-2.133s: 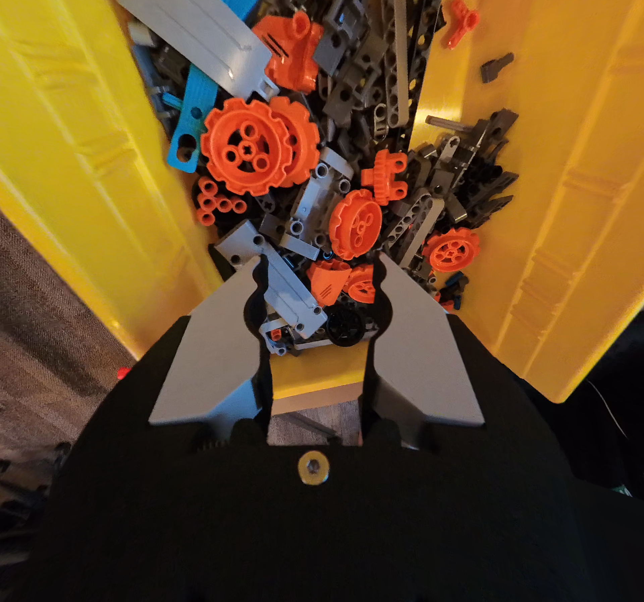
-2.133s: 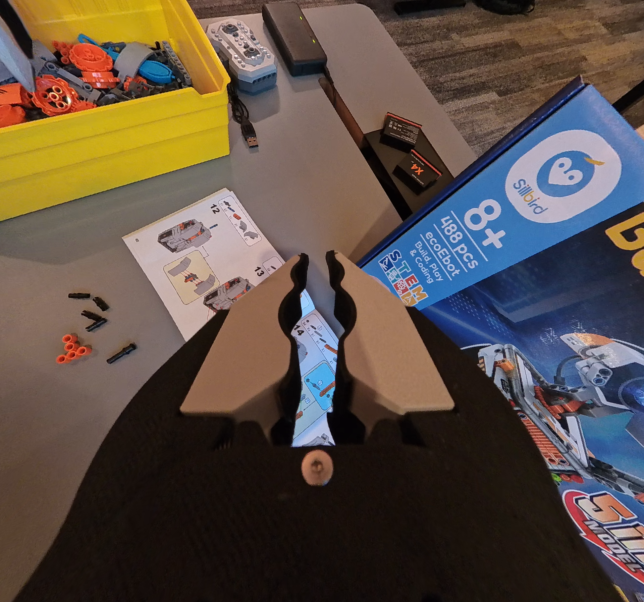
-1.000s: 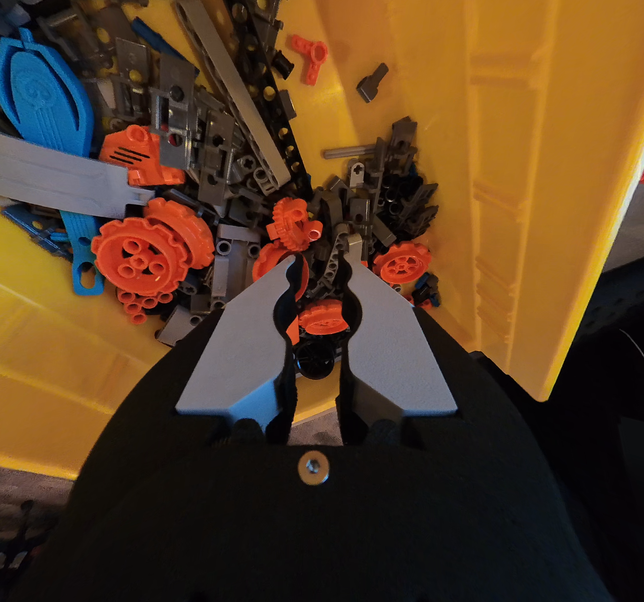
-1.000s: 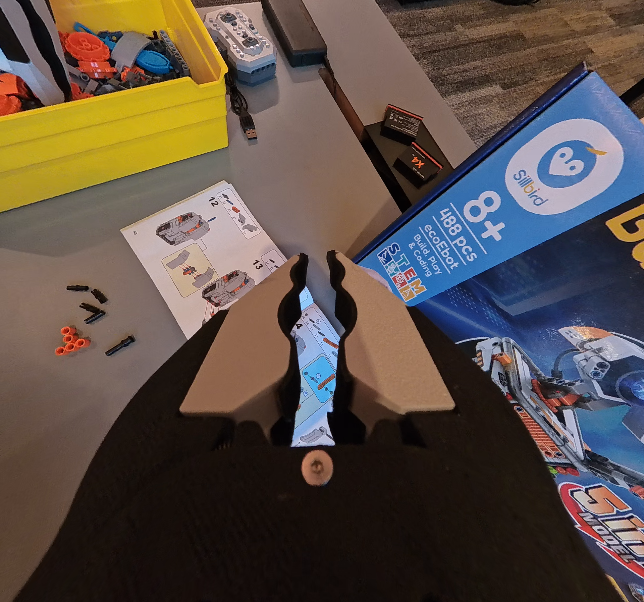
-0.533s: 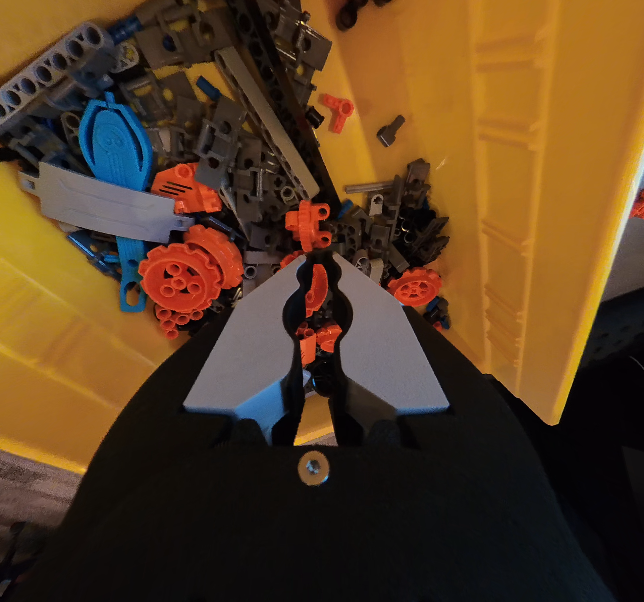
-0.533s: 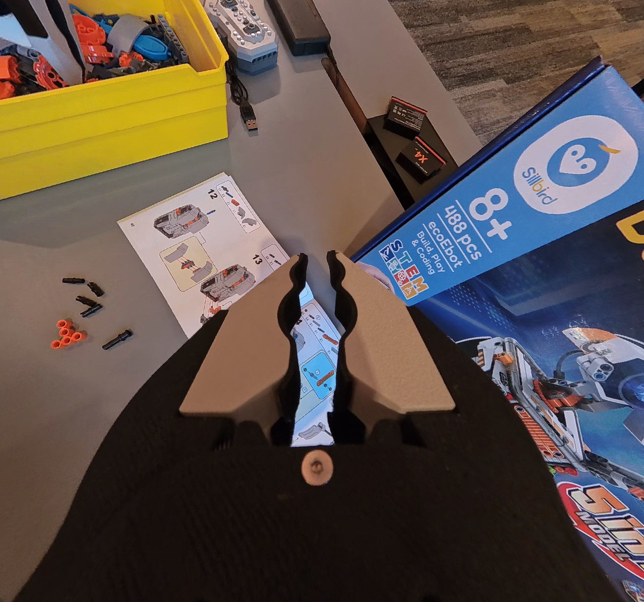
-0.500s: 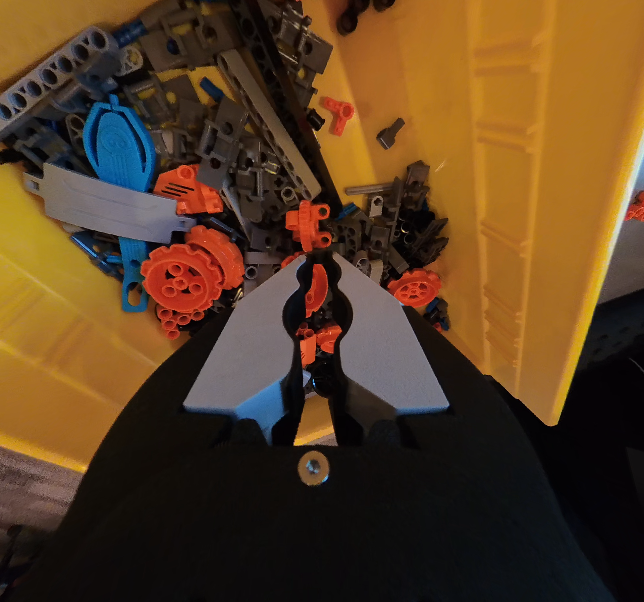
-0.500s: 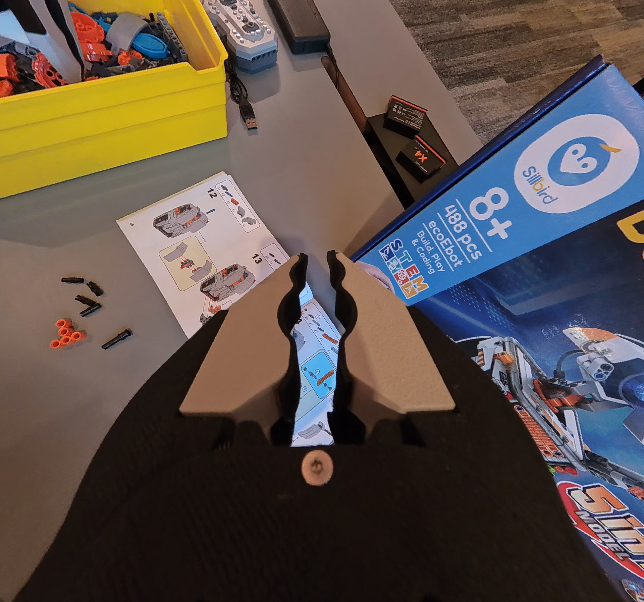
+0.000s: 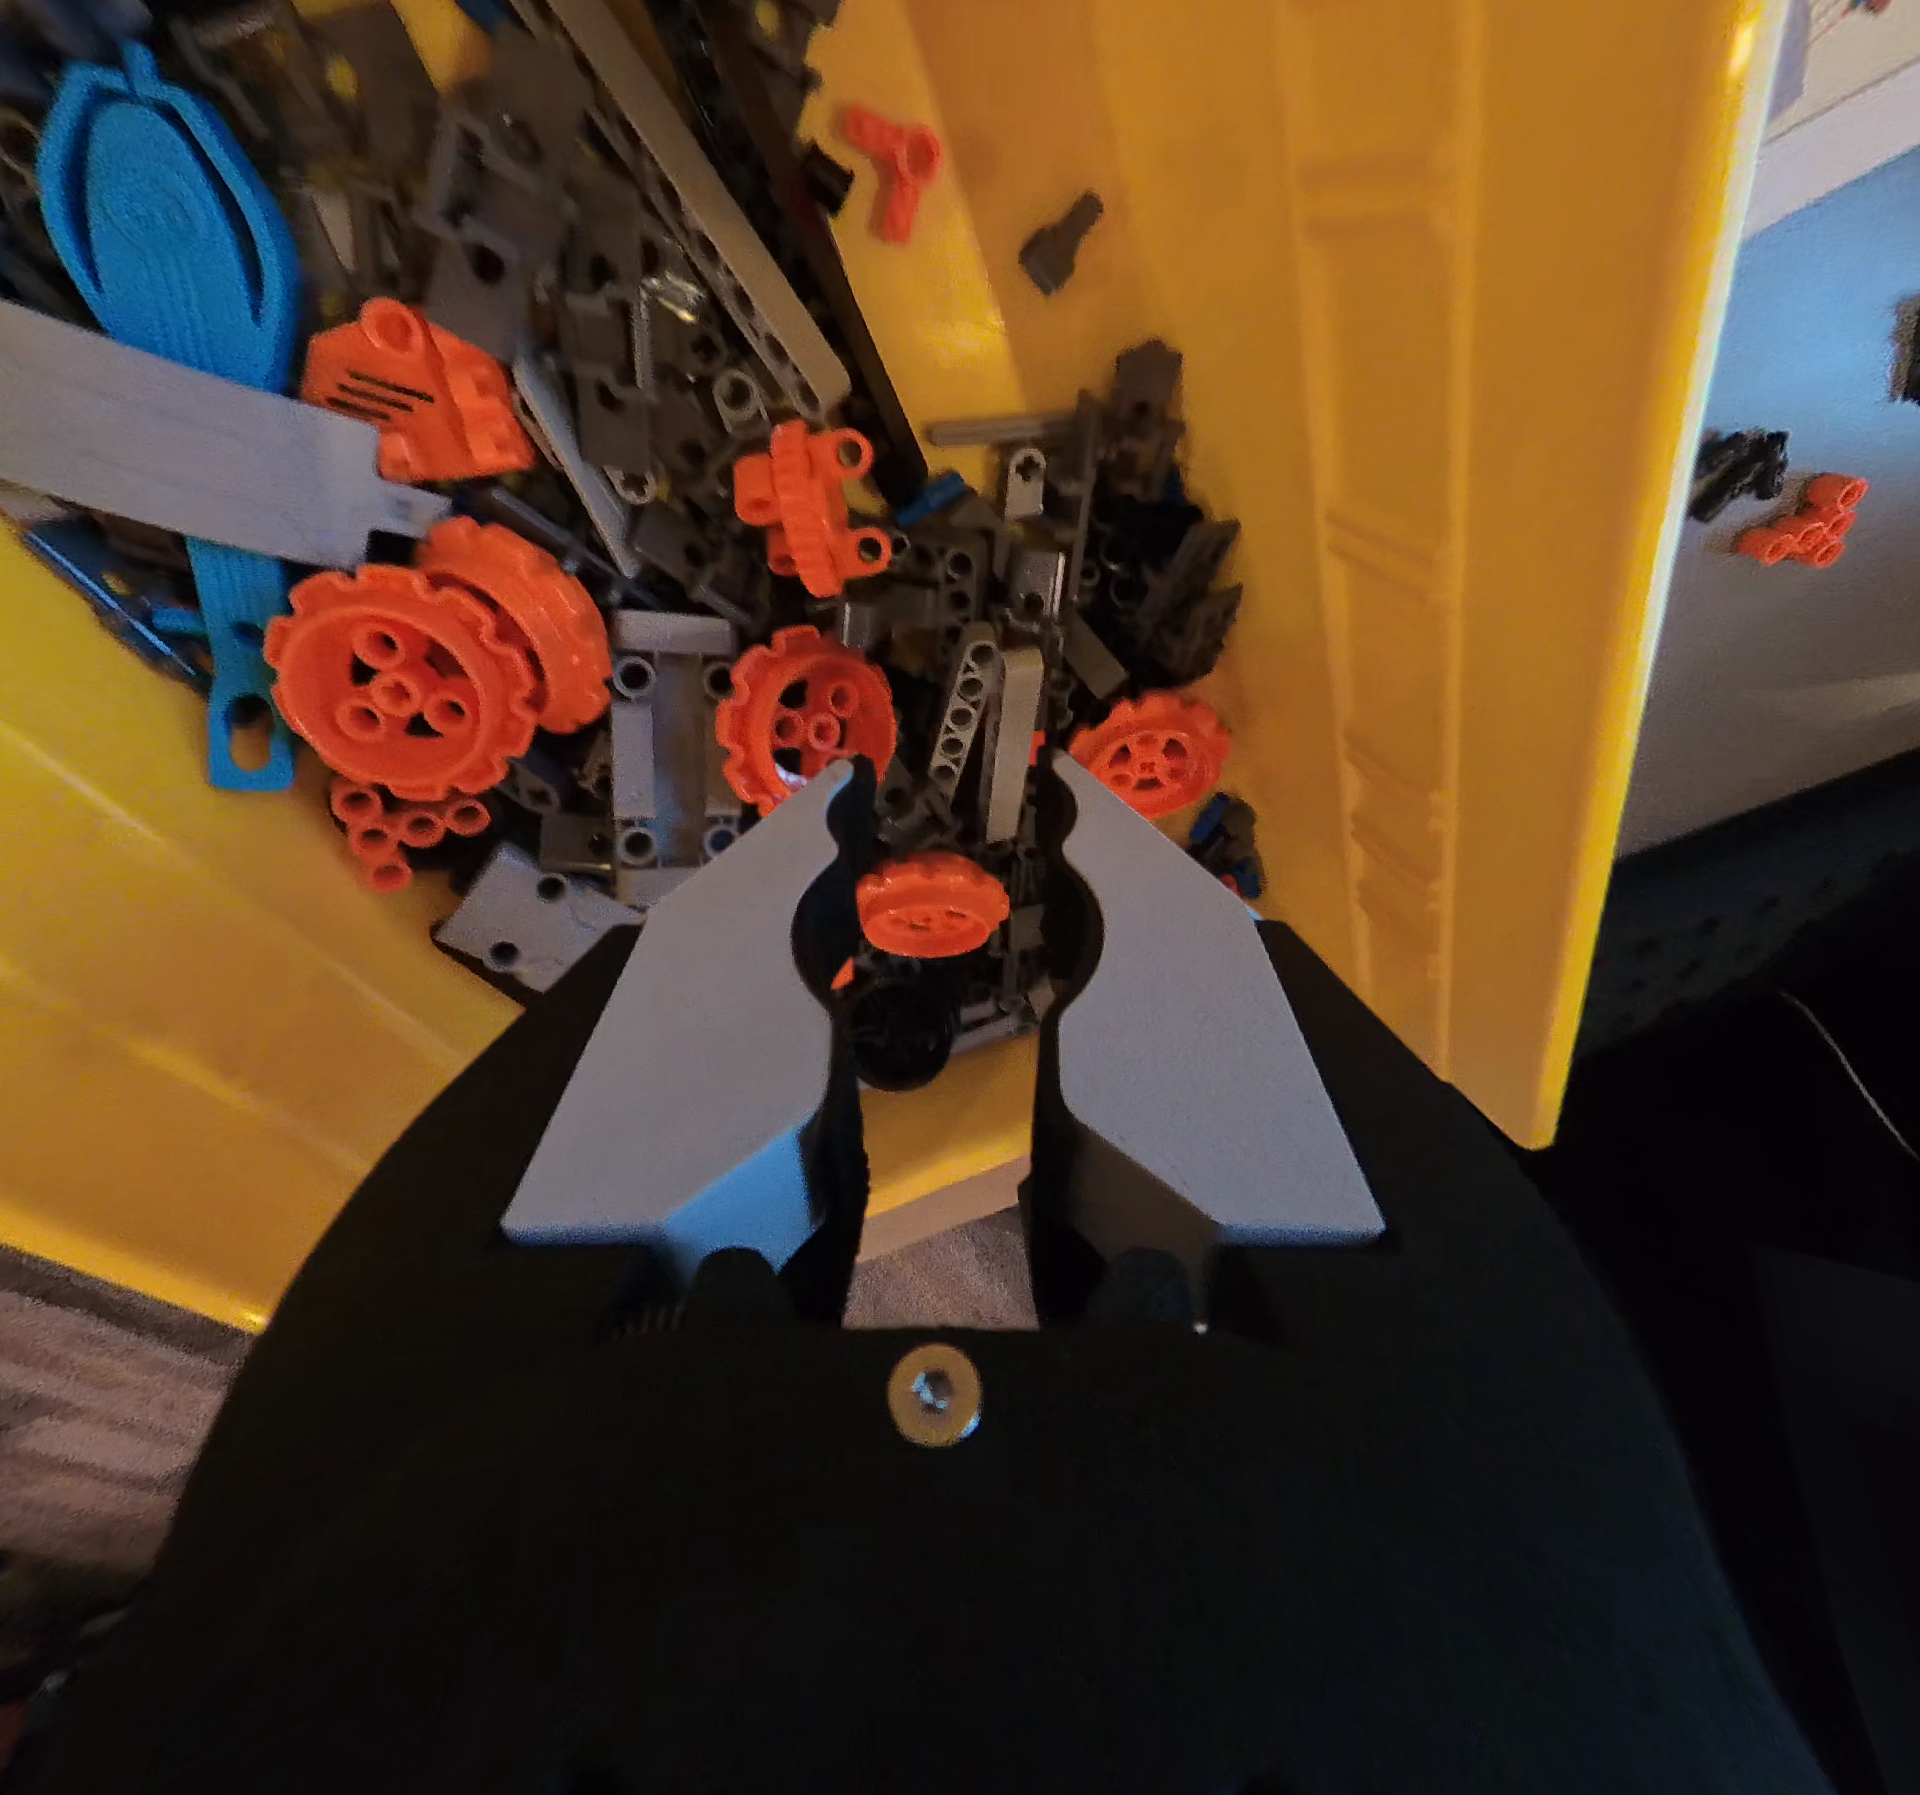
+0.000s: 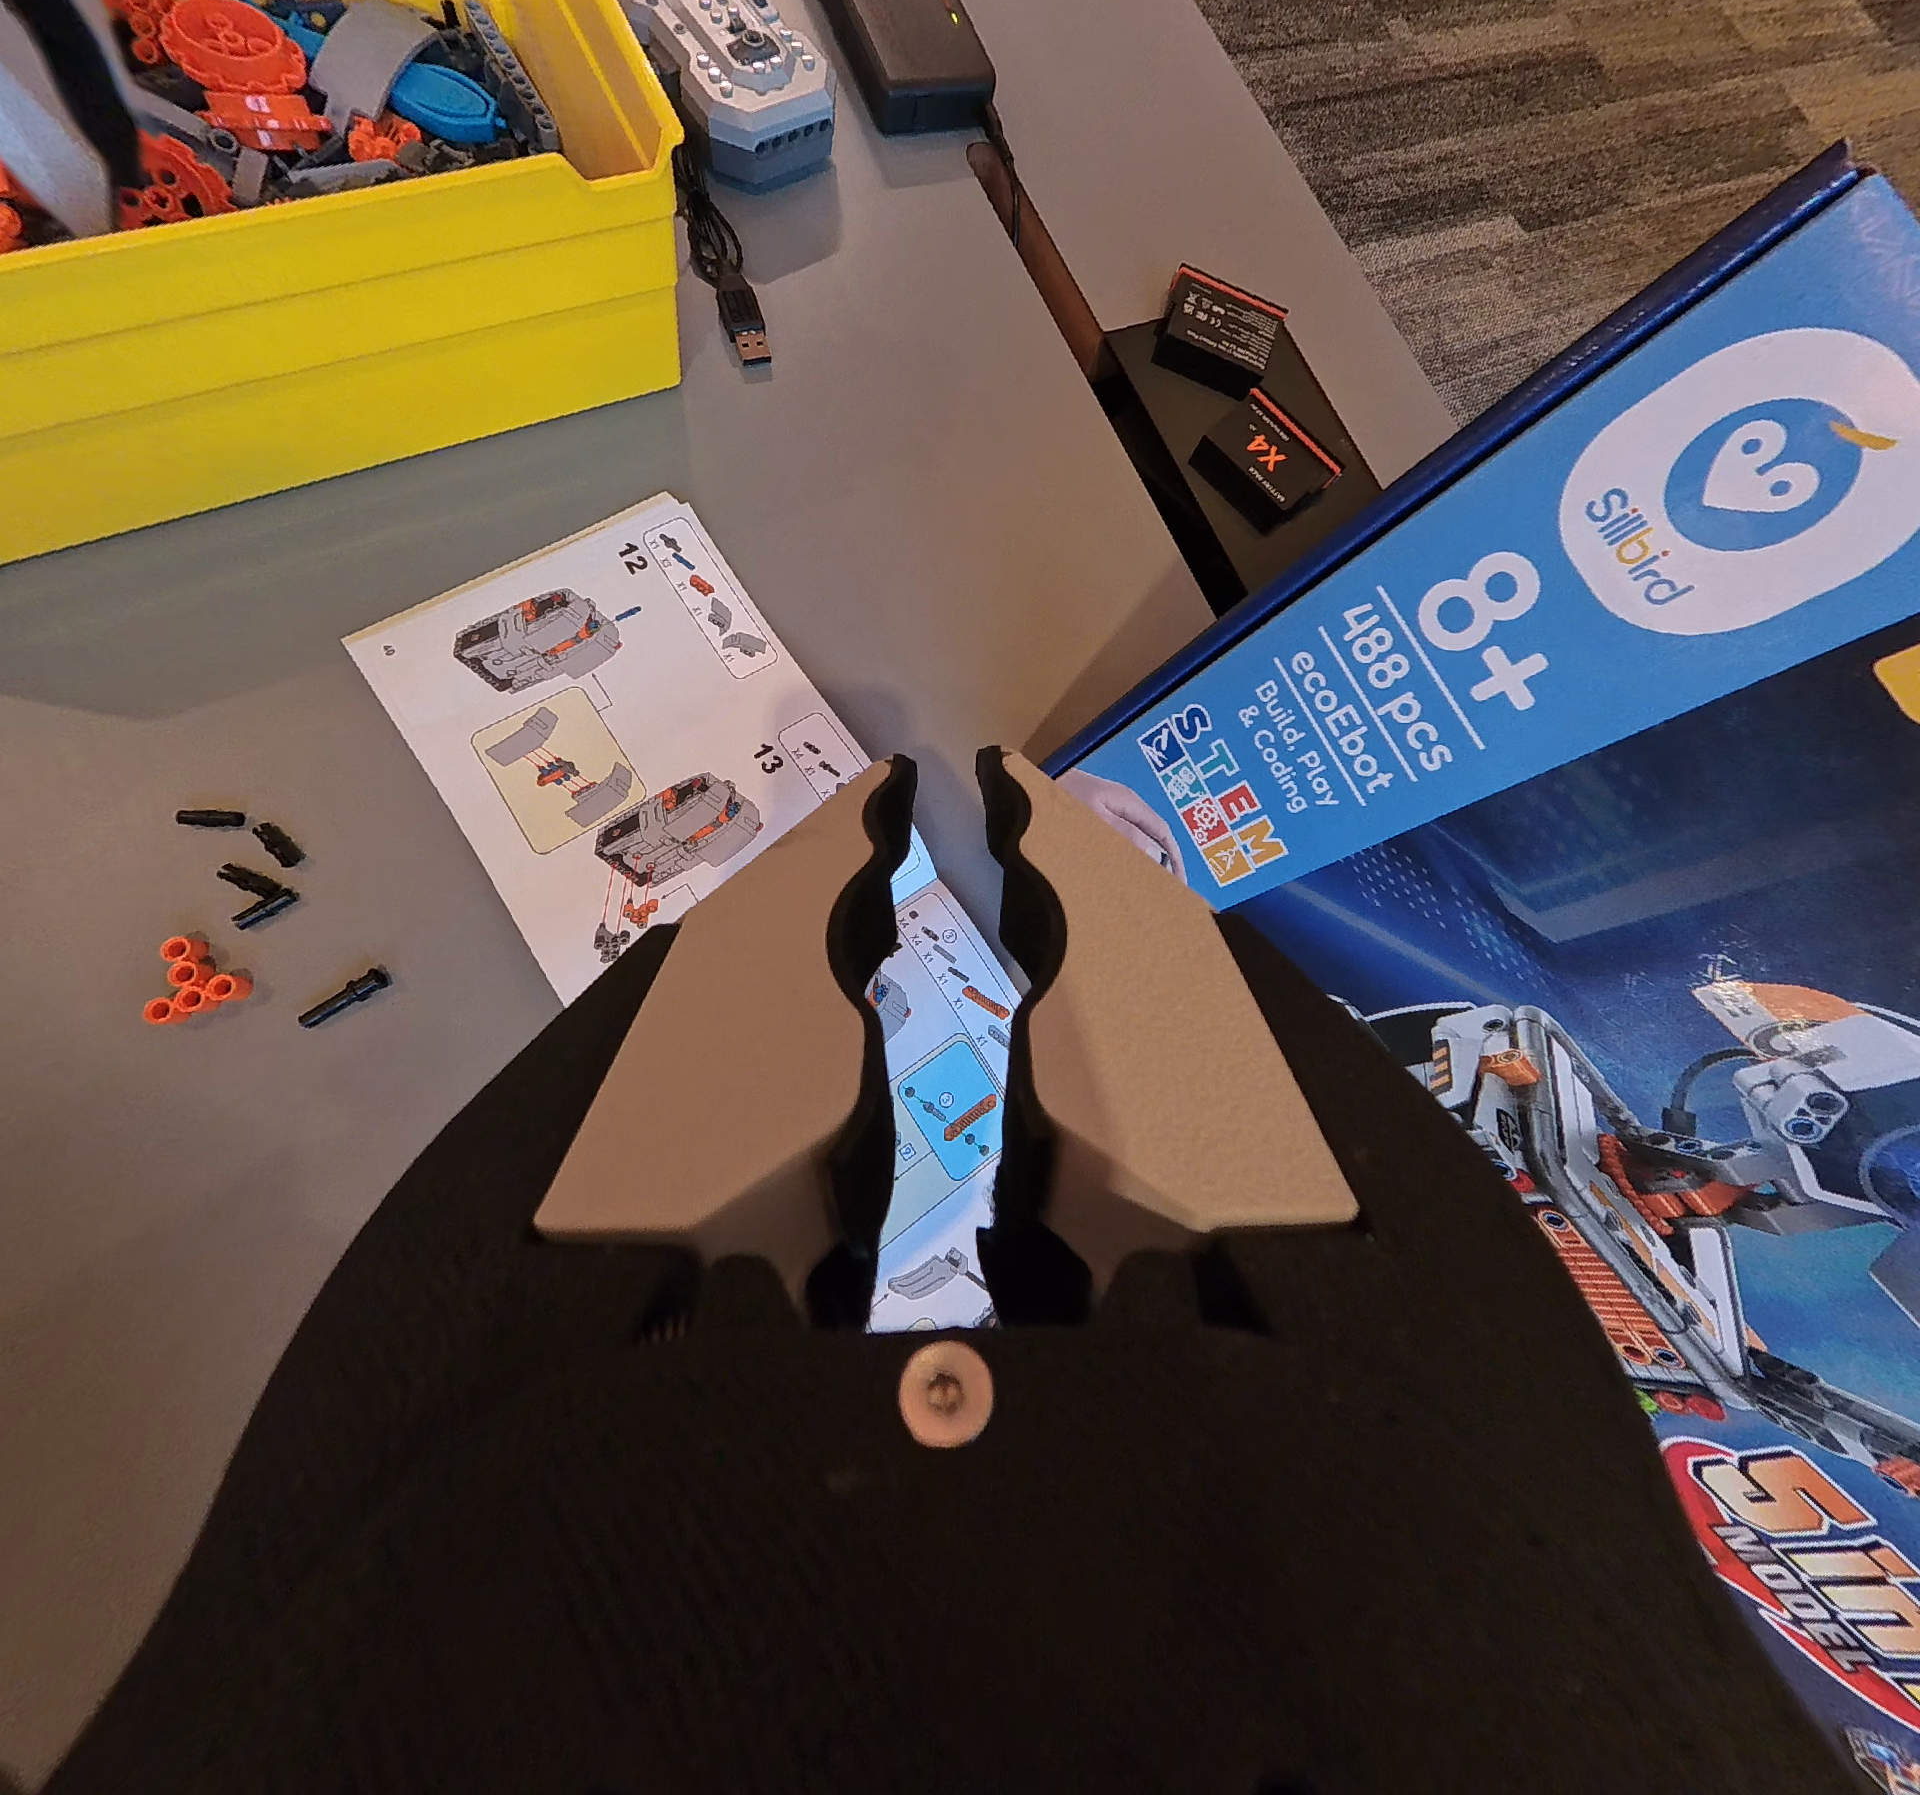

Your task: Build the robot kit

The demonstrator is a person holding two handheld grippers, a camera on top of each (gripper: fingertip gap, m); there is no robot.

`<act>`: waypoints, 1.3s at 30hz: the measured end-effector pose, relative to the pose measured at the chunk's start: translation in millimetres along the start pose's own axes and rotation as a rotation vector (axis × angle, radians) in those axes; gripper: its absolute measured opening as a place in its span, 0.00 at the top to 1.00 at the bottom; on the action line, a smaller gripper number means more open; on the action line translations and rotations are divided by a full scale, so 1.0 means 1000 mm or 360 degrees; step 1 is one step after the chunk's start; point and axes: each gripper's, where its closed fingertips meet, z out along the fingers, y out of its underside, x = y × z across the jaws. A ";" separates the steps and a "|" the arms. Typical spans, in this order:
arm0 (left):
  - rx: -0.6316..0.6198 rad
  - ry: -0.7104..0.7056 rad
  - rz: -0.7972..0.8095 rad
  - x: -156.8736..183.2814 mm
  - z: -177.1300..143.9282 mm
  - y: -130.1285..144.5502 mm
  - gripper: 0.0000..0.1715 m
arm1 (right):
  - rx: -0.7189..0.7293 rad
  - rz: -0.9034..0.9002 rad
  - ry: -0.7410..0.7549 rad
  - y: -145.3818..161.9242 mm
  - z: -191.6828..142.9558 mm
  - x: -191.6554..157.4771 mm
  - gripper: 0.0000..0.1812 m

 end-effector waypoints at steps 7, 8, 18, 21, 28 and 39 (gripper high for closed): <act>-0.0110 -0.0002 0.0048 0.009 0.006 0.010 0.86 | -0.0007 -0.0010 -0.0003 0.001 0.000 -0.001 0.93; -0.0126 0.0000 0.0042 0.008 0.008 0.009 0.86 | -0.0008 -0.0011 -0.0003 0.001 0.000 -0.001 0.93; -0.0285 0.0025 0.0127 0.010 0.029 0.001 0.89 | -0.0023 -0.0019 -0.0006 0.003 0.000 -0.001 0.93; -0.0268 -0.0013 0.0137 0.006 0.026 0.001 0.94 | -0.0023 -0.0015 -0.0008 0.003 0.000 -0.001 0.93; 0.0010 -0.0028 0.0107 -0.005 0.003 -0.013 0.95 | -0.0042 -0.0027 -0.0018 0.005 0.003 -0.003 0.93; 0.0417 0.0125 0.0096 0.005 -0.018 -0.064 0.92 | -0.0066 -0.0036 -0.0018 0.008 0.004 -0.003 0.93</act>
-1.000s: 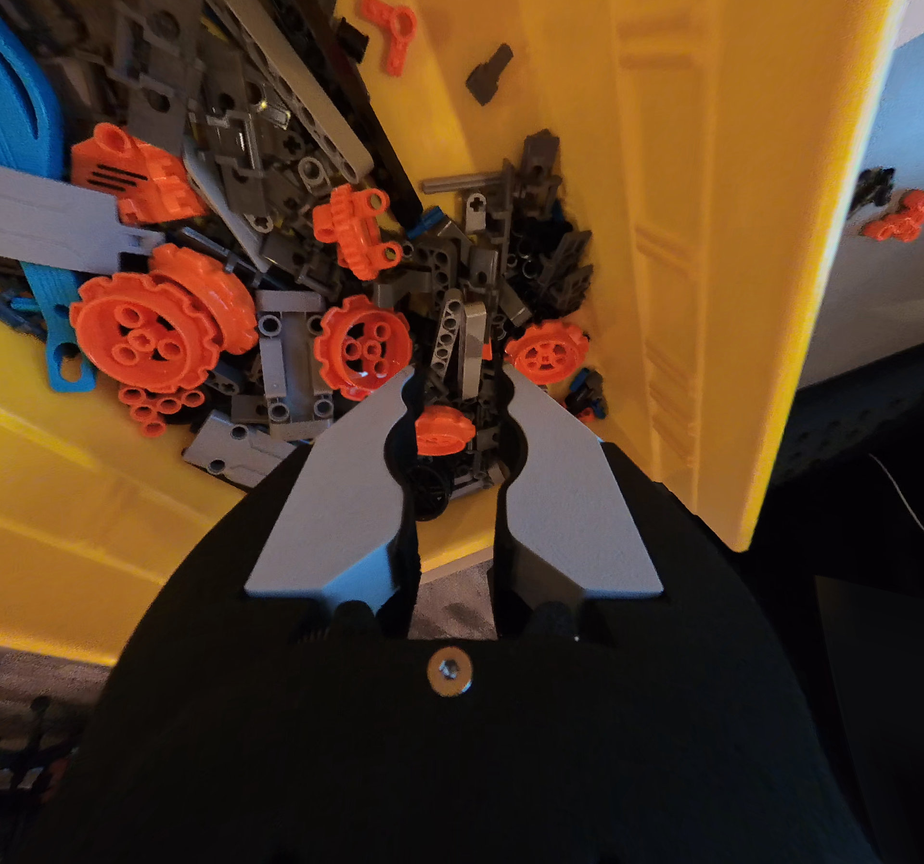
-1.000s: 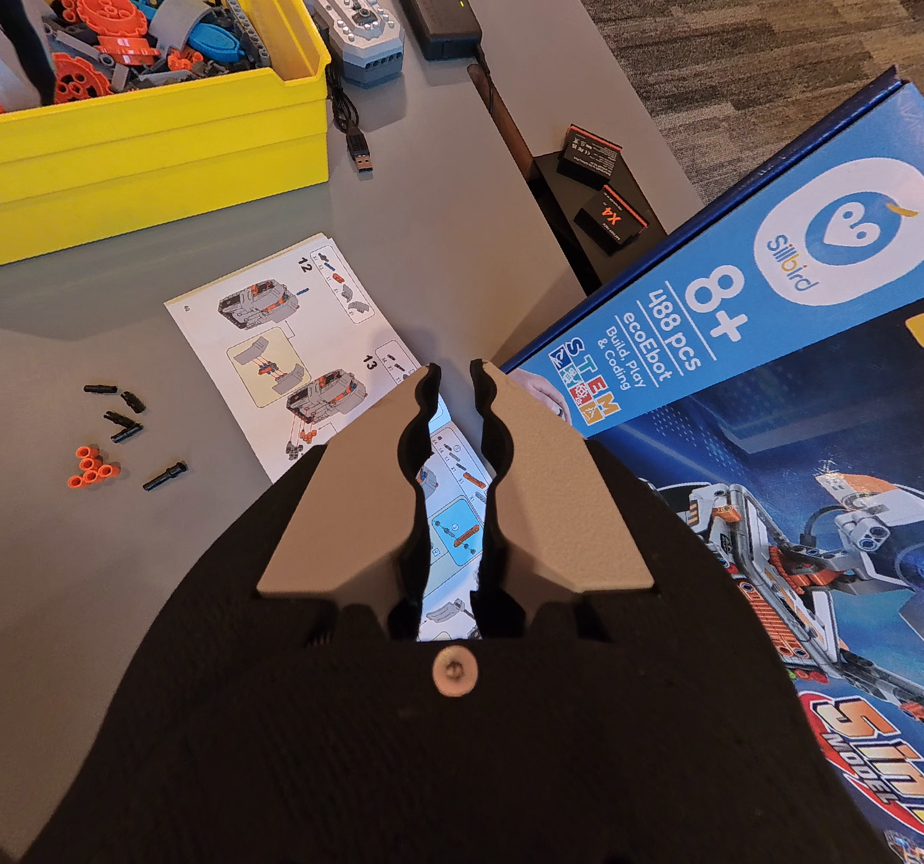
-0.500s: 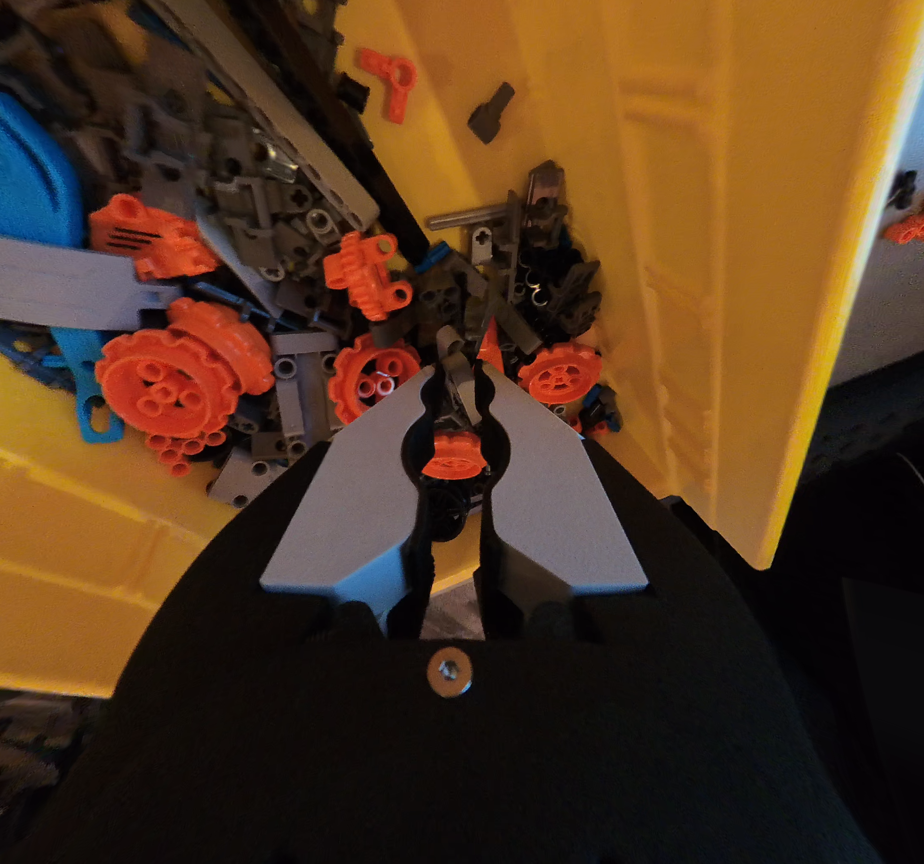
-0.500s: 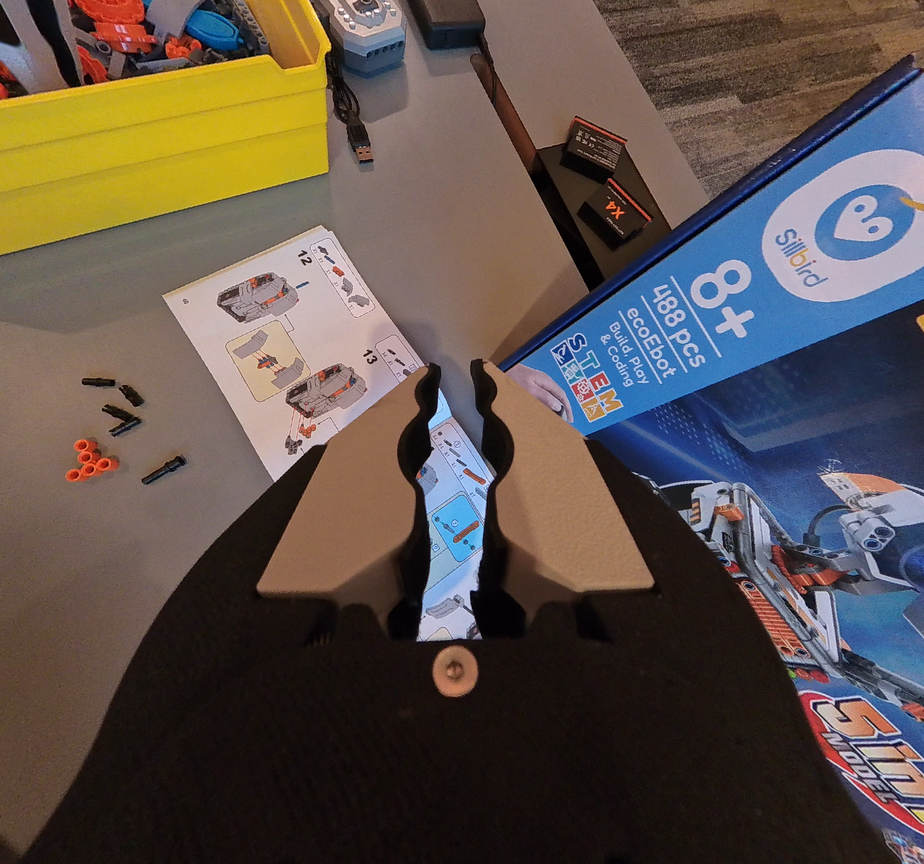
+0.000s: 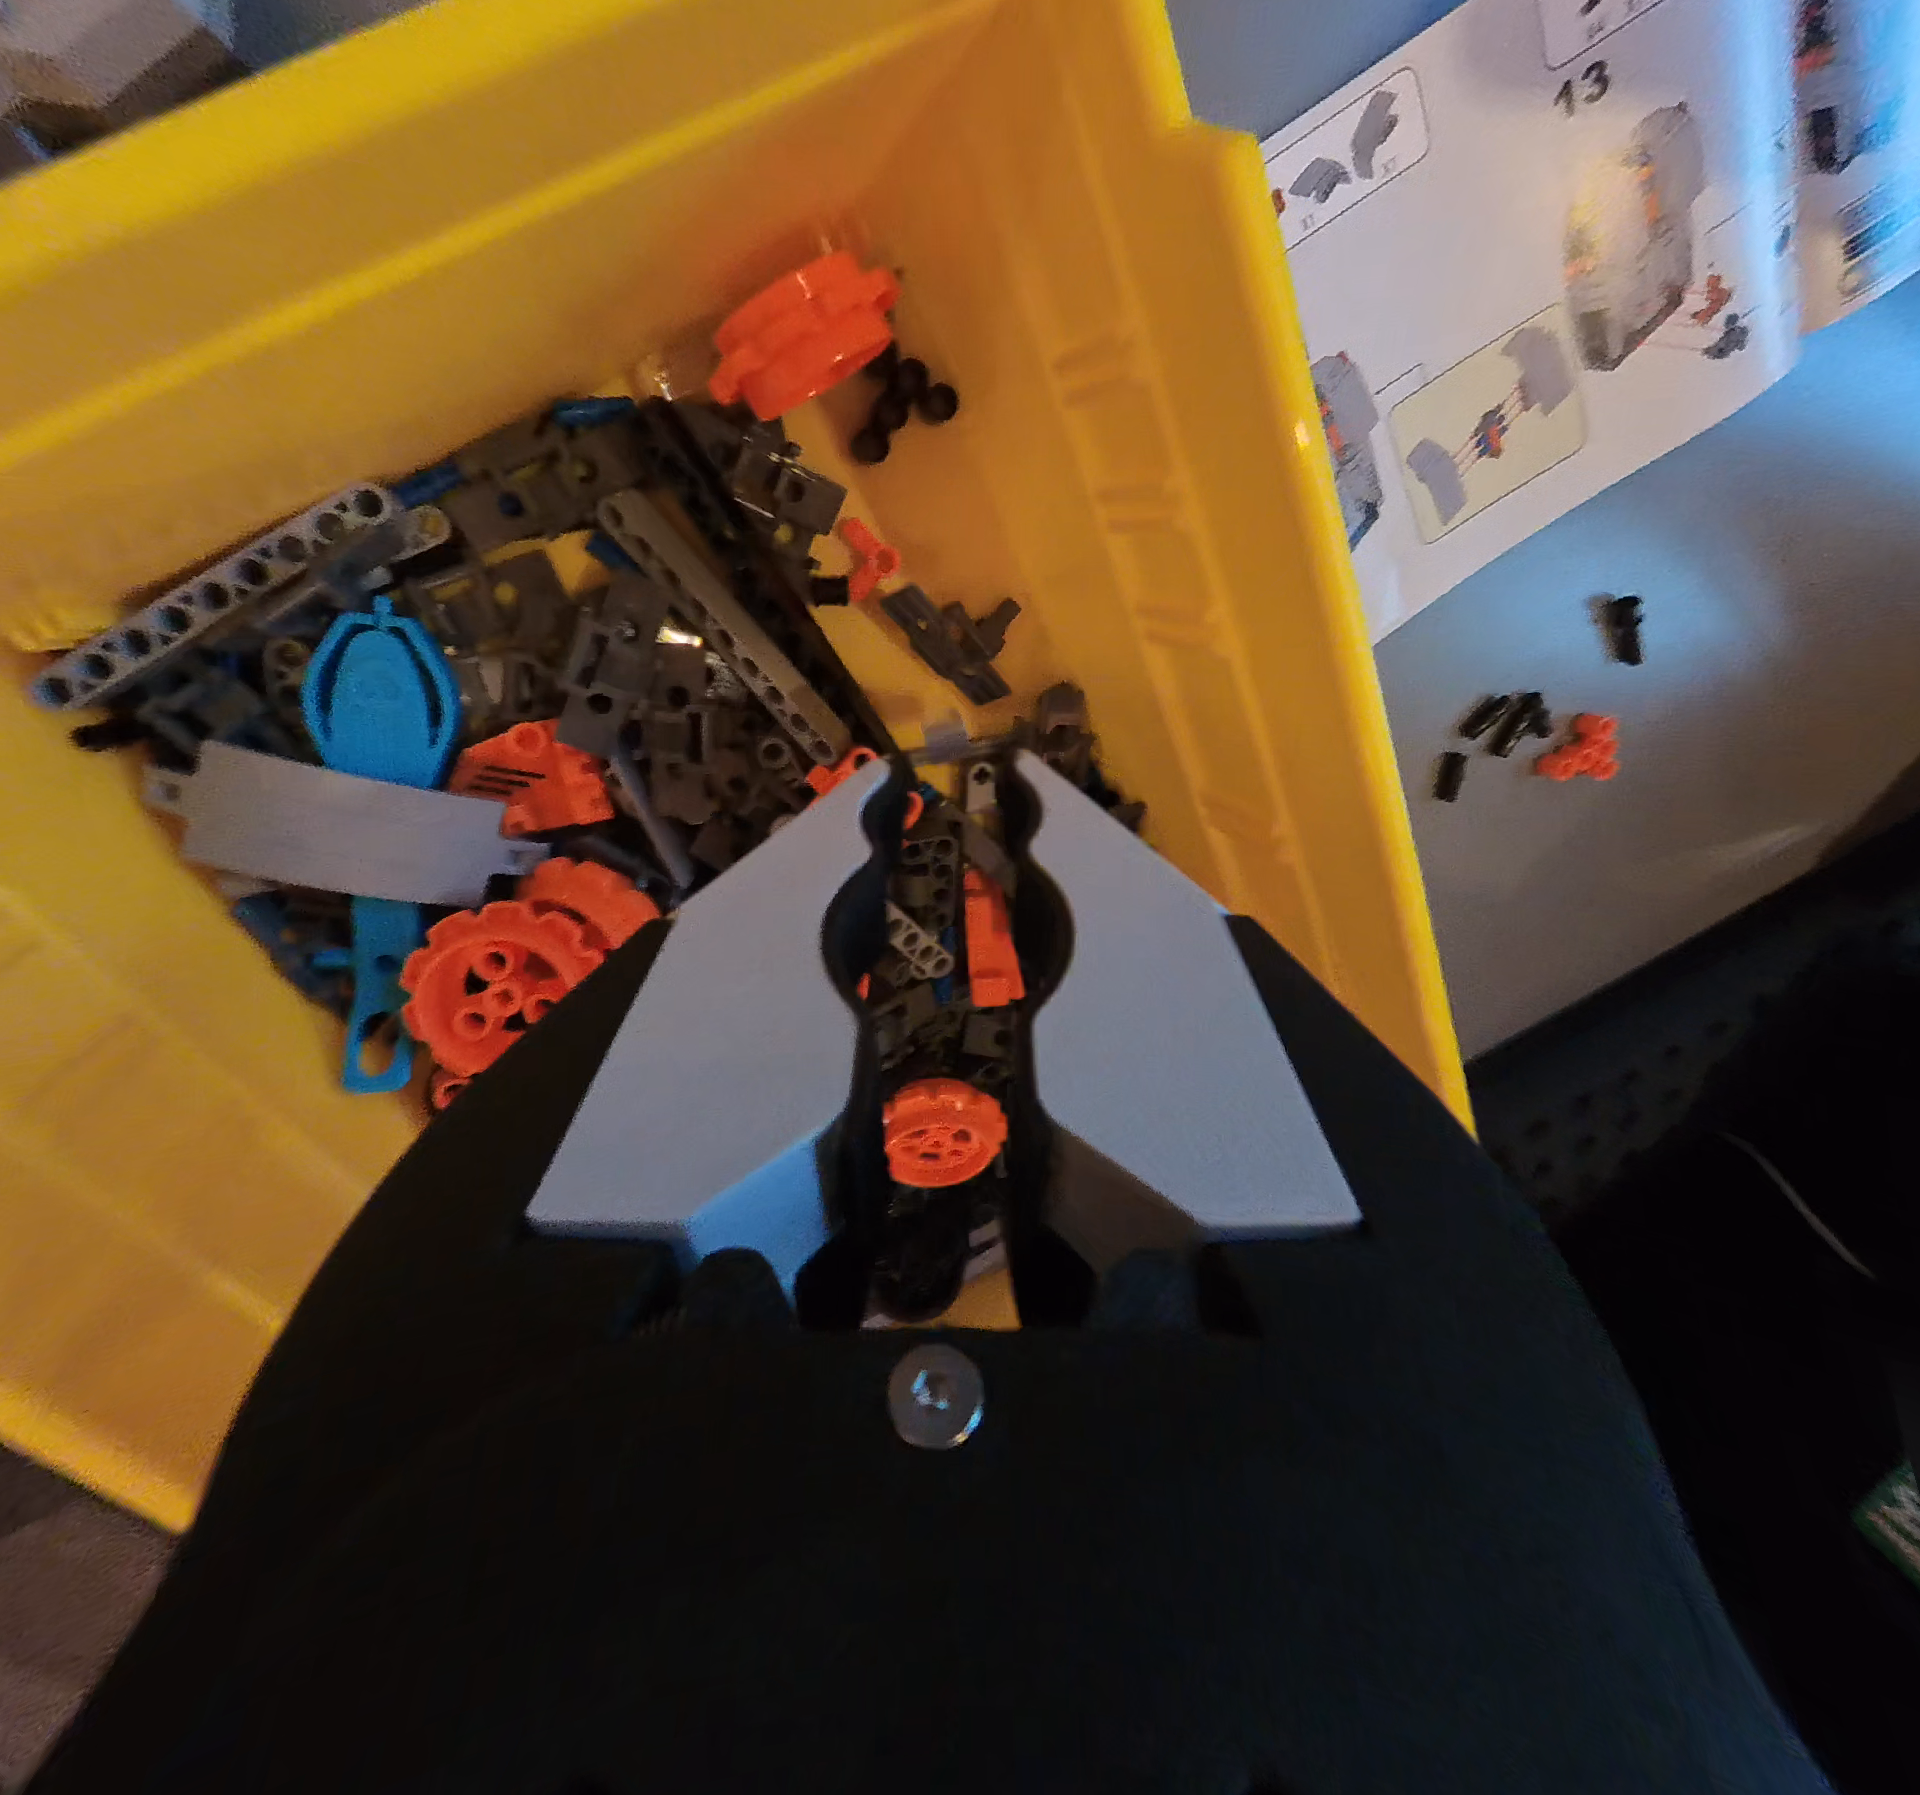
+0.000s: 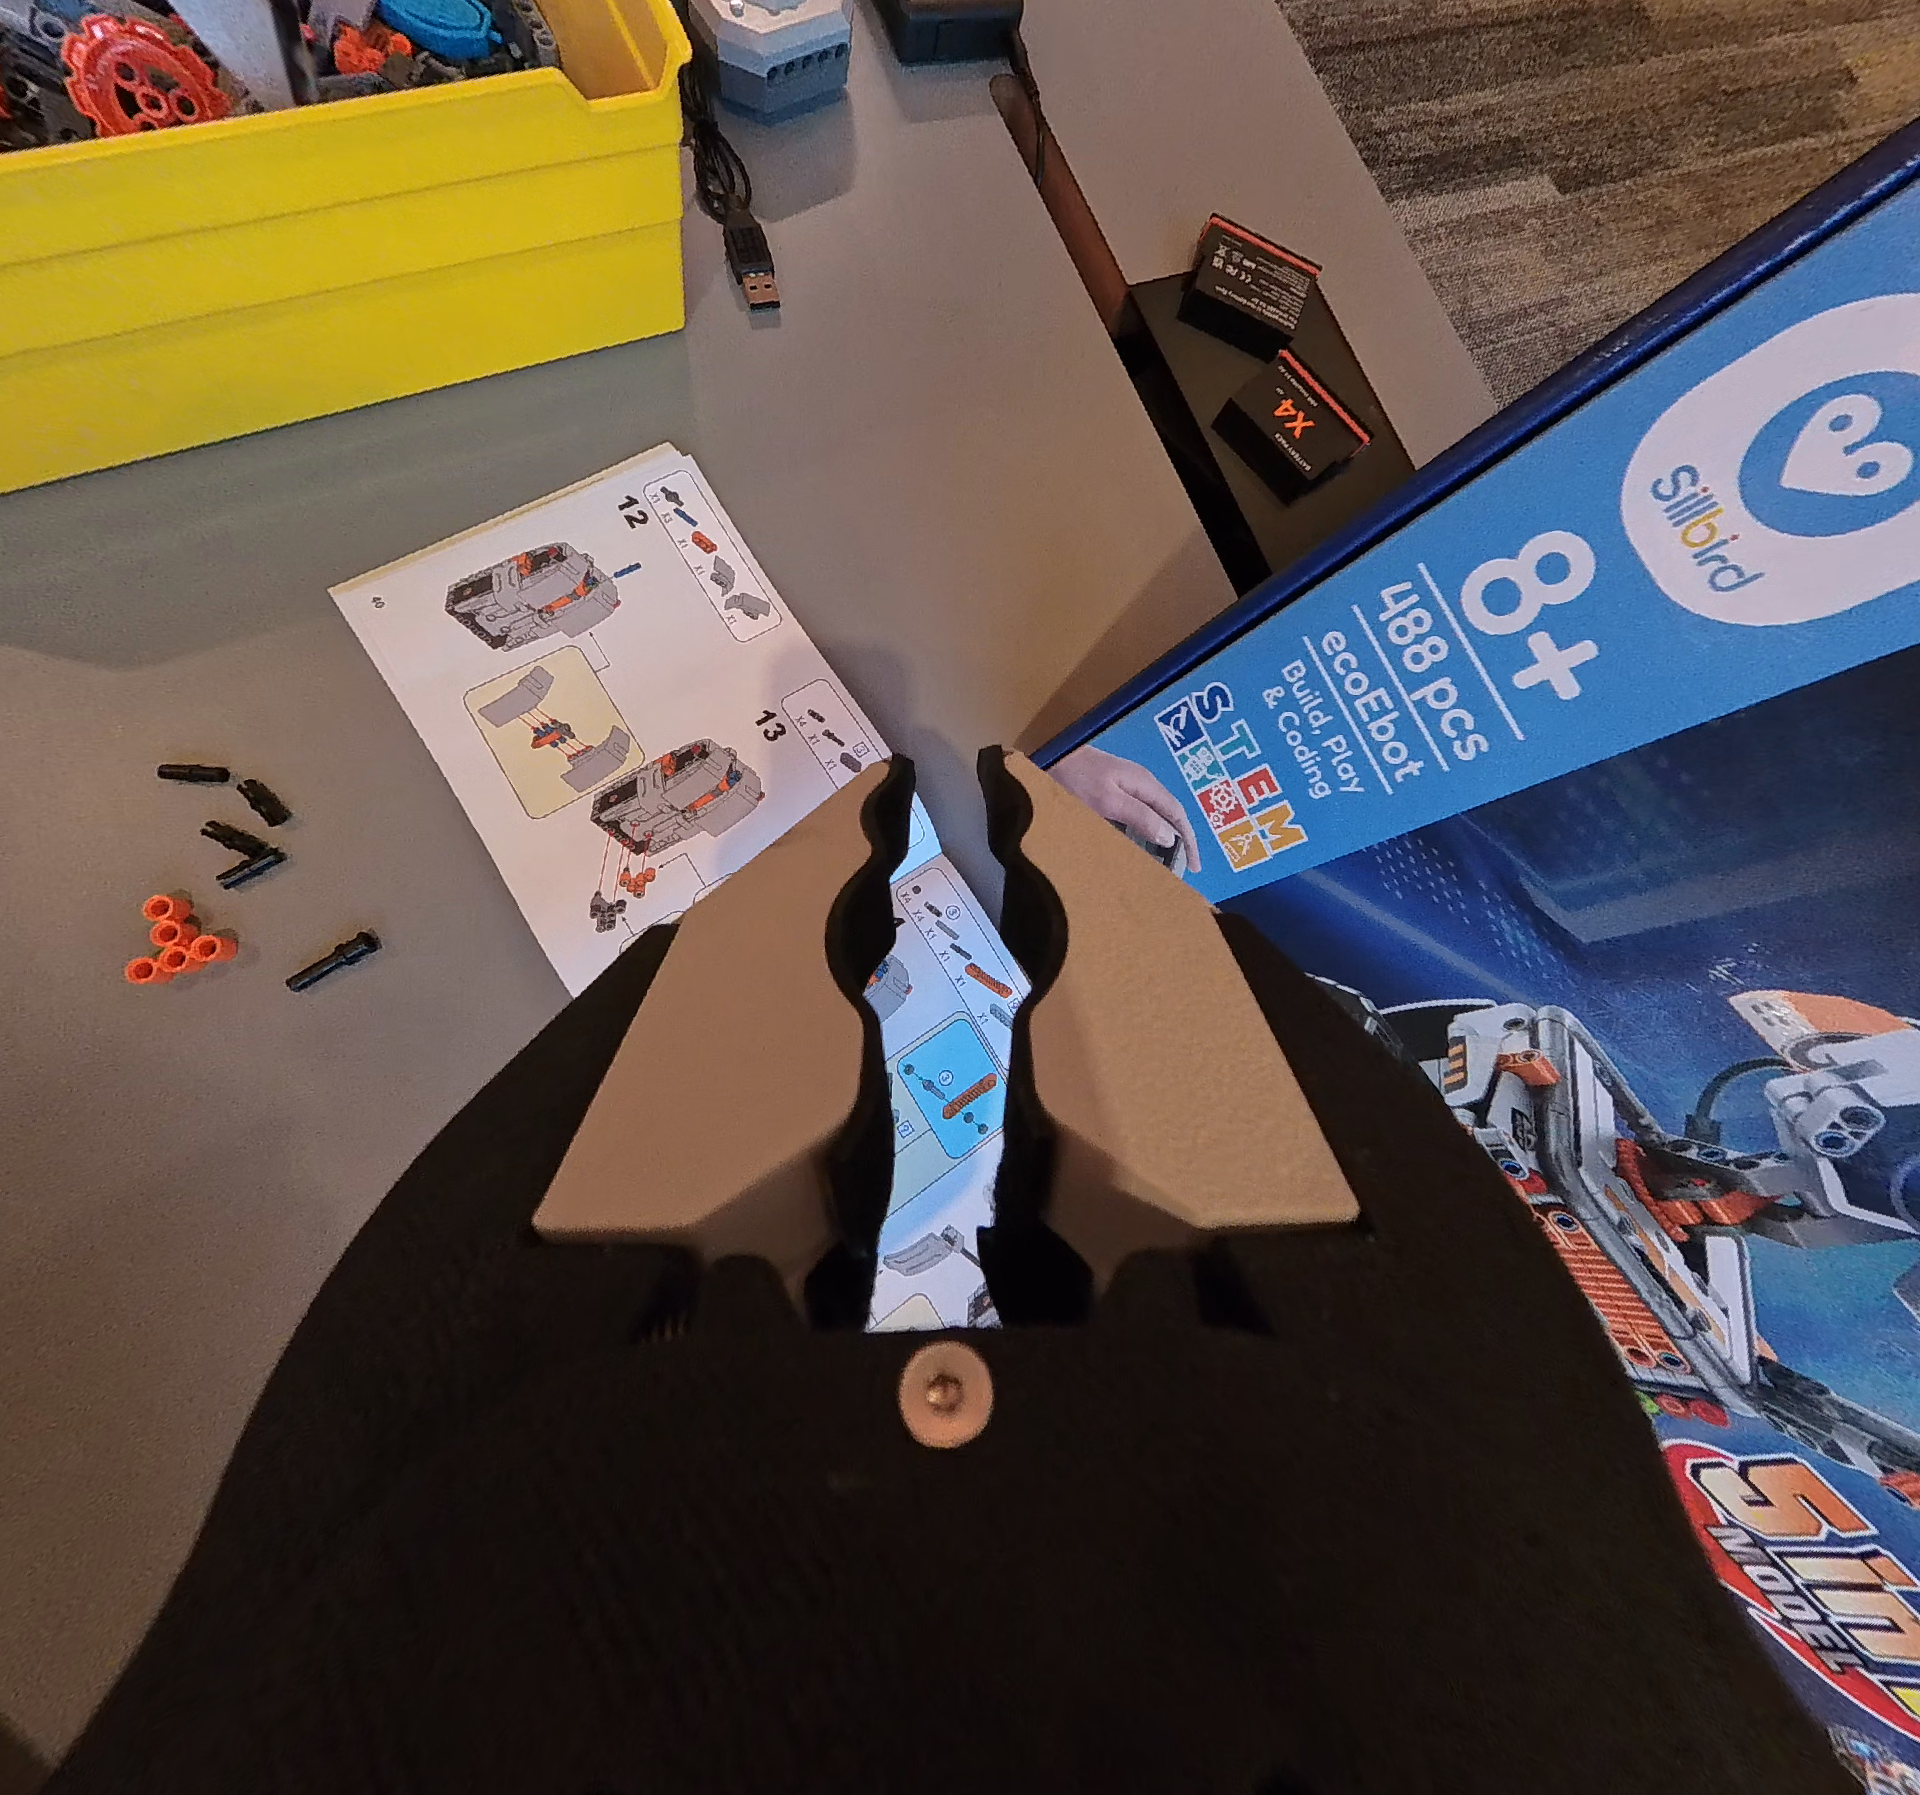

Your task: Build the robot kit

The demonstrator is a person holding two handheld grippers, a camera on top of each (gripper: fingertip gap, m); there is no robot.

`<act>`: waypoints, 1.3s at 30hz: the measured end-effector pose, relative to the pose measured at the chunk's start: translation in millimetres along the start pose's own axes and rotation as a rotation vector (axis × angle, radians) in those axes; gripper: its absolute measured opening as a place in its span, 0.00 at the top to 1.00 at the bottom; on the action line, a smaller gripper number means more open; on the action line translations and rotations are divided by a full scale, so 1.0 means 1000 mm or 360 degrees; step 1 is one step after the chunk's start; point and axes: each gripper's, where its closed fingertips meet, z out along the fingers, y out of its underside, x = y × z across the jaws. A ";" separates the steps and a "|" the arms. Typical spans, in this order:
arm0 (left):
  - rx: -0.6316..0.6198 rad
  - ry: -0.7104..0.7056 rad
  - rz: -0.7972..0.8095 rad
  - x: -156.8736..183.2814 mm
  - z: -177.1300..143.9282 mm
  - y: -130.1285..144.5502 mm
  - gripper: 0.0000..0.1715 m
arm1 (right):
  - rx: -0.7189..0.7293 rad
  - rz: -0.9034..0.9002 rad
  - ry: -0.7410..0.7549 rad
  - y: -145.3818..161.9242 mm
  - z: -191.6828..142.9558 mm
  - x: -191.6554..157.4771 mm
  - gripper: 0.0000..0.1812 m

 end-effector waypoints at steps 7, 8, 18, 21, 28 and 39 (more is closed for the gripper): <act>-0.0116 -0.0125 -0.0102 -0.015 -0.006 0.025 0.79 | 0.0002 0.0006 -0.0001 0.001 -0.001 0.001 0.93; -0.0098 -0.0174 -0.0129 -0.021 -0.010 0.027 0.77 | 0.0002 0.0004 -0.0001 0.001 -0.002 0.001 0.93; -0.0244 -0.0375 -0.0419 -0.062 -0.023 0.075 0.64 | -0.0014 -0.0003 -0.0006 0.002 0.000 0.000 0.93; -0.0313 -0.0302 -0.0358 -0.055 -0.014 0.078 0.64 | -0.0021 -0.0007 -0.0008 0.003 0.000 -0.001 0.93; -0.0486 -0.0229 -0.0297 -0.051 0.007 0.082 0.69 | -0.0030 -0.0016 -0.0010 0.004 0.000 -0.001 0.93; -0.0380 -0.0138 -0.0184 -0.038 0.002 0.067 0.90 | -0.0042 -0.0024 -0.0016 0.005 0.001 -0.002 0.93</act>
